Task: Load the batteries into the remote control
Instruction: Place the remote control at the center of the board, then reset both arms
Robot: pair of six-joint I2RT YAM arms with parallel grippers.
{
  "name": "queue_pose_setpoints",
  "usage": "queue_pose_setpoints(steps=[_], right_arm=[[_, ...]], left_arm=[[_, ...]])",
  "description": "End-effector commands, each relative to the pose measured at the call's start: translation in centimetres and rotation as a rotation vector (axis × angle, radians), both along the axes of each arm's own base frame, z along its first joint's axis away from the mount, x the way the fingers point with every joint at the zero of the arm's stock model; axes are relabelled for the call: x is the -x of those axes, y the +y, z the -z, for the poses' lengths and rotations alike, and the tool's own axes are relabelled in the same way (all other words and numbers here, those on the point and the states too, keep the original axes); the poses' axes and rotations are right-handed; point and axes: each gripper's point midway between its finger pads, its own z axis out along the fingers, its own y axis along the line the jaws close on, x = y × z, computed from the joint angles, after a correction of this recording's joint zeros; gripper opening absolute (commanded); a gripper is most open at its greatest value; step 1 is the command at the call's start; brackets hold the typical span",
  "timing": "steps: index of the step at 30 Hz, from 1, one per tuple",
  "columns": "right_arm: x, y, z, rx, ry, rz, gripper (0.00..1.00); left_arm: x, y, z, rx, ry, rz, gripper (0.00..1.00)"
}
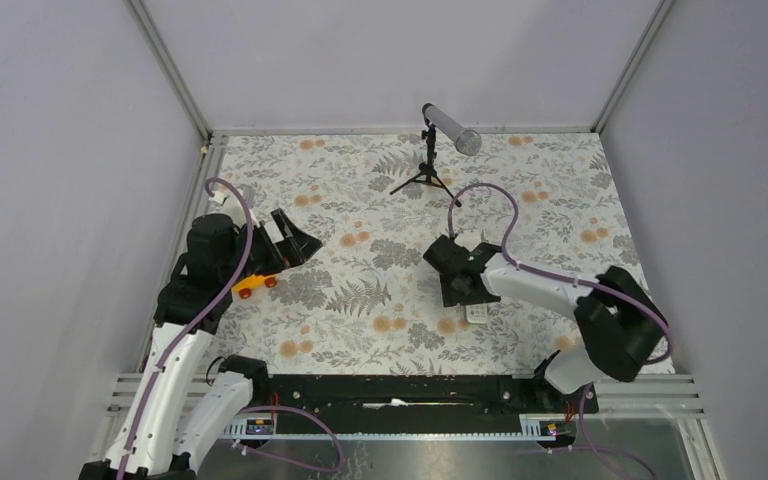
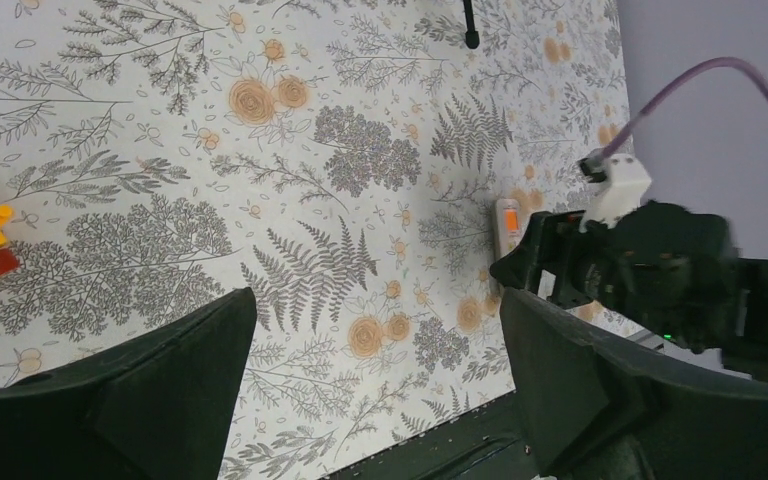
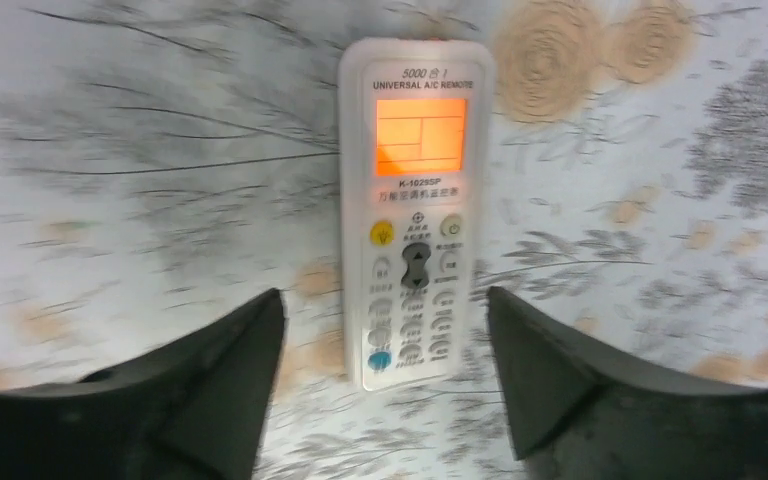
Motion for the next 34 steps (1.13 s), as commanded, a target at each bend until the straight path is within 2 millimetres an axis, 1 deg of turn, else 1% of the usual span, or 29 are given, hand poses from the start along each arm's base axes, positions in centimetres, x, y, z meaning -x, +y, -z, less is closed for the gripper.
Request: queue_pose_setpoints(steps=[1, 3, 4, 5, 7, 10, 11, 12, 13, 14, 16, 18, 19, 21, 22, 24, 26, 30, 34], right_arm=[[-1.1, 5.8, -4.8, -0.361, -0.119, -0.051, 0.87], [-1.1, 6.1, -7.0, -0.453, -0.172, -0.035, 0.89], [-1.1, 5.8, -8.3, -0.483, -0.206, -0.024, 0.9], [-1.1, 5.2, -9.6, -0.497, -0.244, -0.002, 0.9], [-1.2, 3.1, -12.8, -0.516, -0.354, 0.049, 0.9], [-0.9, -1.8, -18.4, -0.497, -0.57, 0.155, 0.9], [-0.7, -3.6, -20.5, -0.492, -0.651, 0.189, 0.91], [-0.3, -5.3, -22.6, -0.494, -0.724, 0.219, 0.95], [0.1, -7.1, -24.7, -0.489, -0.799, 0.249, 0.99], [0.6, -8.8, -26.7, -0.489, -0.872, 0.27, 0.99], [1.8, -11.9, -30.3, -0.487, -0.996, 0.308, 1.0], [3.3, -15.0, -33.5, -0.492, -1.112, 0.367, 0.99], [4.0, -16.3, -34.6, -0.484, -1.152, 0.392, 1.0], [5.3, -18.7, -36.2, -0.466, -1.216, 0.437, 0.99], [5.9, -19.7, -36.9, -0.457, -1.245, 0.458, 1.0], [6.8, -21.4, -37.8, -0.439, -1.291, 0.488, 0.99], [7.6, -22.6, -38.2, -0.439, -1.331, 0.511, 1.0], [8.2, -23.5, -38.3, -0.447, -1.372, 0.536, 1.0], [7.9, -23.2, -38.0, -0.438, -1.371, 0.541, 0.99]], left_arm=[[0.6, 1.0, -2.7, -0.032, -0.055, -0.027, 0.99], [1.1, 1.3, -3.0, -0.045, -0.046, -0.039, 0.99], [1.4, 1.5, -3.4, -0.052, -0.047, -0.043, 0.99], [1.6, 1.7, -3.6, -0.059, -0.046, -0.051, 0.99], [1.9, 2.2, -4.1, -0.073, -0.044, -0.071, 0.99], [2.3, 3.1, -5.1, -0.101, -0.052, -0.112, 0.99], [2.4, 3.5, -5.6, -0.113, -0.063, -0.127, 0.99], [2.5, 3.7, -6.3, -0.121, -0.083, -0.13, 0.99], [2.7, 3.9, -7.1, -0.132, -0.109, -0.127, 0.99], [2.9, 4.0, -8.0, -0.139, -0.136, -0.124, 0.99], [3.2, 4.4, -9.9, -0.152, -0.193, -0.131, 0.99], [3.5, 5.0, -11.7, -0.173, -0.242, -0.149, 0.99], [3.6, 5.6, -12.5, -0.189, -0.258, -0.178, 0.99], [3.9, 6.6, -13.7, -0.209, -0.277, -0.223, 0.99], [4.1, 6.7, -14.1, -0.208, -0.291, -0.231, 0.99], [4.5, 7.6, -15.0, -0.207, -0.327, -0.281, 0.99], [4.9, 8.1, -15.9, -0.193, -0.383, -0.312, 0.99], [5.7, 8.5, -16.2, -0.172, -0.441, -0.337, 0.99], [5.6, 8.4, -15.9, -0.175, -0.437, -0.332, 0.99]])
